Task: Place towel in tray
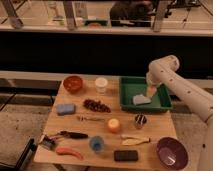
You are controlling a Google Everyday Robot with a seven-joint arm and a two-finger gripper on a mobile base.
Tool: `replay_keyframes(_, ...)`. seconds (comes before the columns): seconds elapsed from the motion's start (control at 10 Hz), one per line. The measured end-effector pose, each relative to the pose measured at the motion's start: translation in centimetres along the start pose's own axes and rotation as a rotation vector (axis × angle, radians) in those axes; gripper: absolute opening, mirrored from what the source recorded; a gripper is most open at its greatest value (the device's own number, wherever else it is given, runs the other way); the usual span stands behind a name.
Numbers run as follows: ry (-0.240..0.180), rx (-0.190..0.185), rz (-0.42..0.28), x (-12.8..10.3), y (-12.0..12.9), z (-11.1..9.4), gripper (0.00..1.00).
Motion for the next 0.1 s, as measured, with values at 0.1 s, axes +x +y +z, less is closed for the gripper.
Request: replay_keyframes(0.1, -0.006, 0.014, 0.007, 0.10, -0.23, -0.72, 0.80)
